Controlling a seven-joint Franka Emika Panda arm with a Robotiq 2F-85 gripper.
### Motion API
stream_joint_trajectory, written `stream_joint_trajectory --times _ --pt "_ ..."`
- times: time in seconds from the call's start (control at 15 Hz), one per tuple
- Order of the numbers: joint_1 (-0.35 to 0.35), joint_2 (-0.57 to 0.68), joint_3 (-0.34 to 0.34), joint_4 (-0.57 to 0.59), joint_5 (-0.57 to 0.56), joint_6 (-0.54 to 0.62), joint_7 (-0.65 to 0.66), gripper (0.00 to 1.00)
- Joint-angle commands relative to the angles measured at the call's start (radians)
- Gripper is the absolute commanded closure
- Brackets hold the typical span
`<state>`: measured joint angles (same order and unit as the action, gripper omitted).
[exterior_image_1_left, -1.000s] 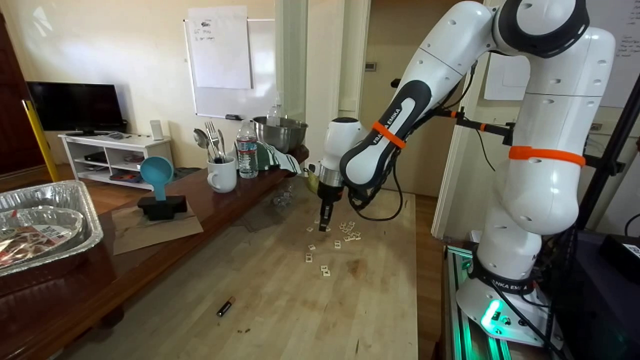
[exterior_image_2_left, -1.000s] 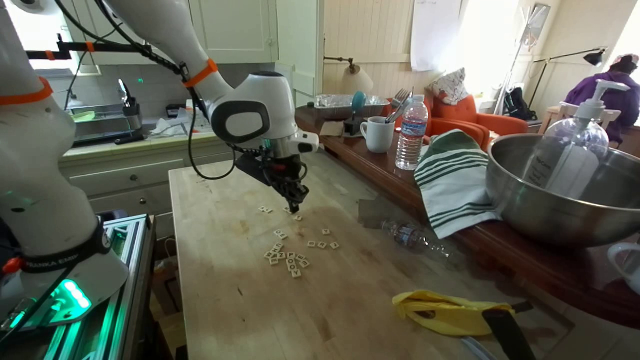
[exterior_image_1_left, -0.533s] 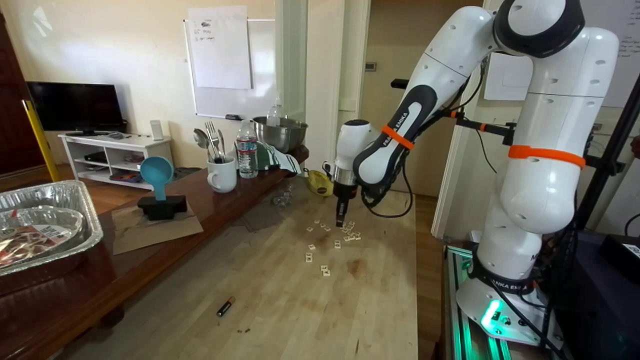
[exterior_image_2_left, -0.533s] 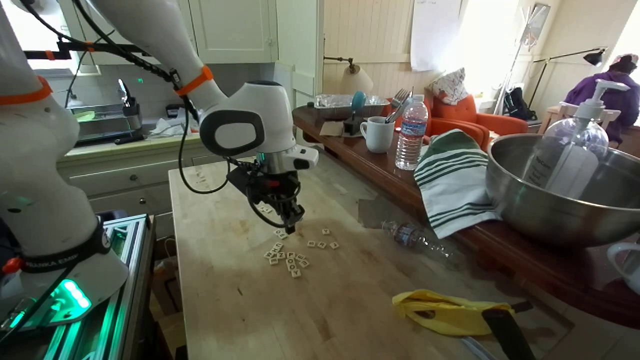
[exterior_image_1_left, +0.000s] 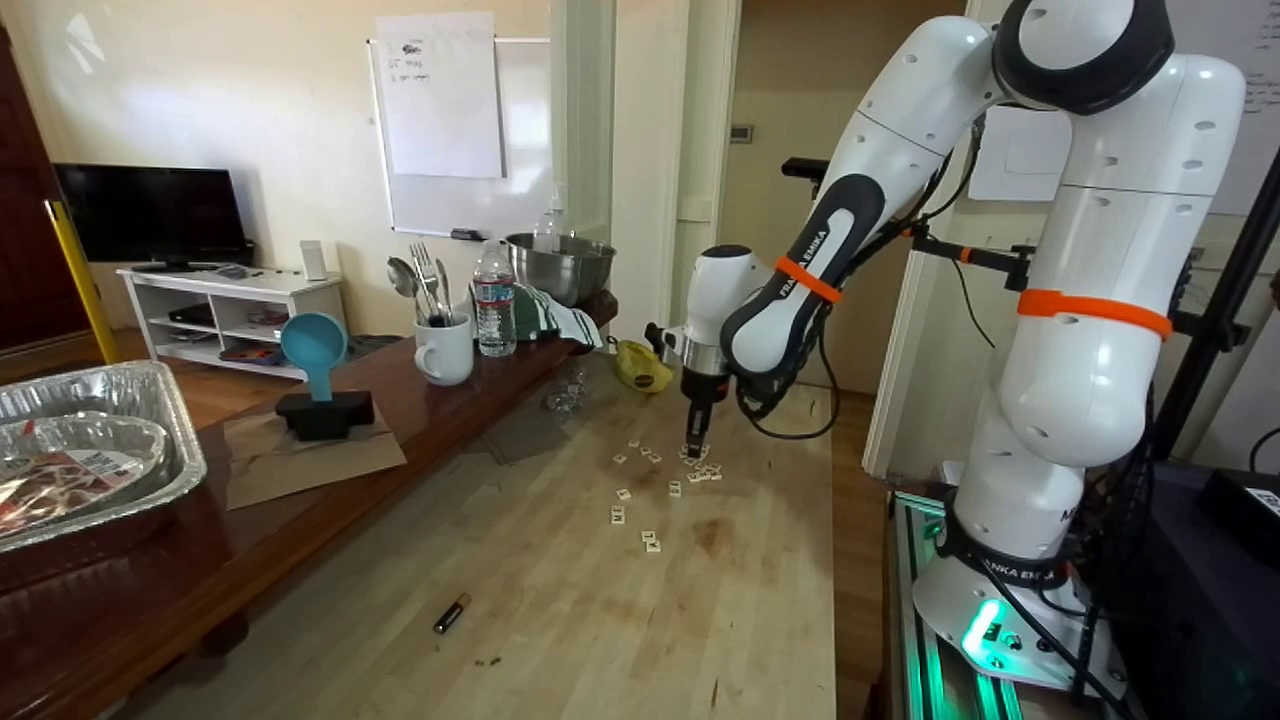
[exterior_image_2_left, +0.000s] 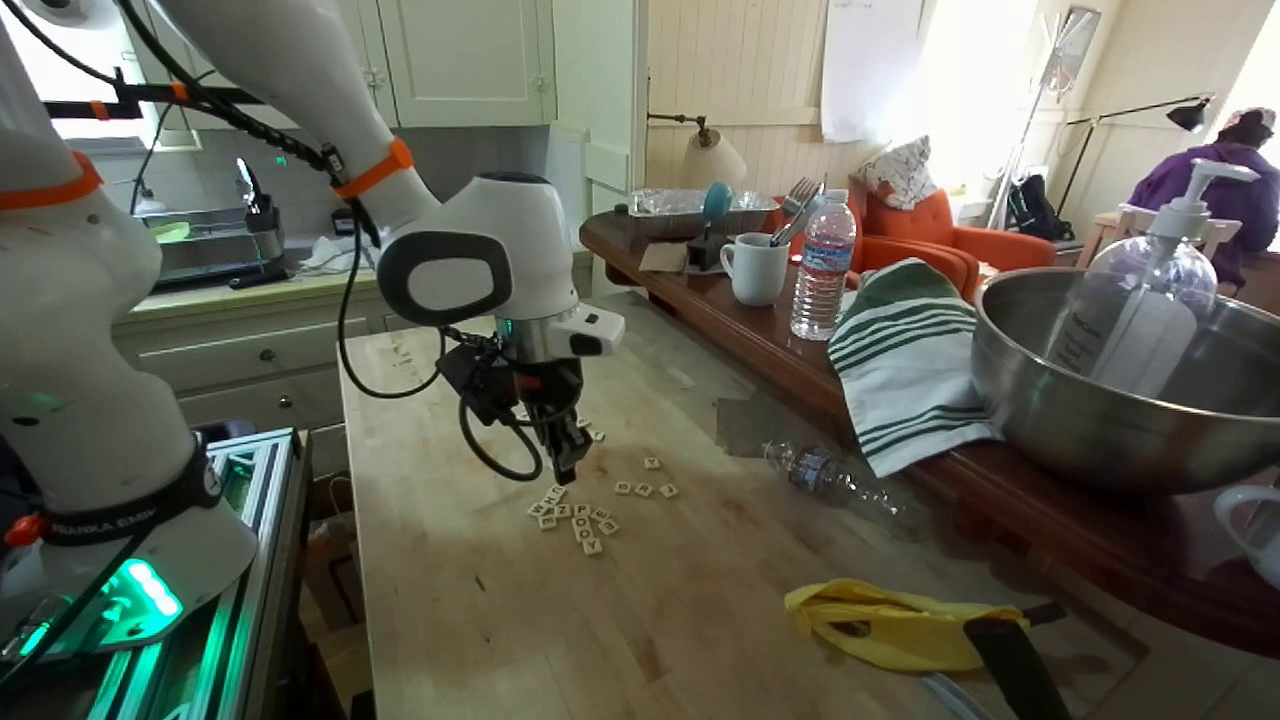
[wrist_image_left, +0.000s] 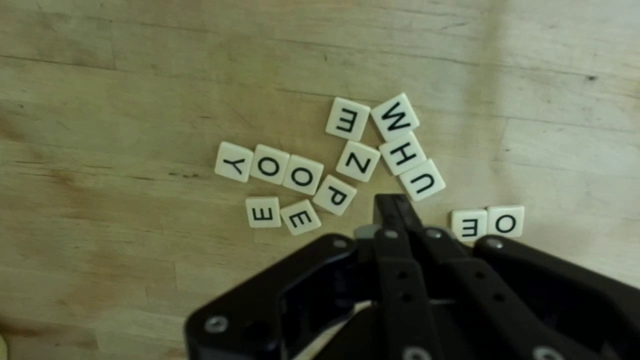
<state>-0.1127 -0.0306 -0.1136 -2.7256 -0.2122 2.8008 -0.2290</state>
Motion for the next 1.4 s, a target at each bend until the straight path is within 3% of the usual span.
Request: stream_joint_trajectory --times 0.0,0.2,0.67,1.33 --pt "-0.015 -0.038 -0.005 -0.043 -0.064 0.027 0.059 1.00" --pt "-0.039 -0.040 -0.021 -0.053 -0.111 0.045 0.097 1.00" --pt "-0.057 0.053 -0.044 -0.016 -0.074 0.181 0.102 1.00" --pt "-0.050 0.144 -0.078 -0.016 -0.067 0.239 0.100 1.00"
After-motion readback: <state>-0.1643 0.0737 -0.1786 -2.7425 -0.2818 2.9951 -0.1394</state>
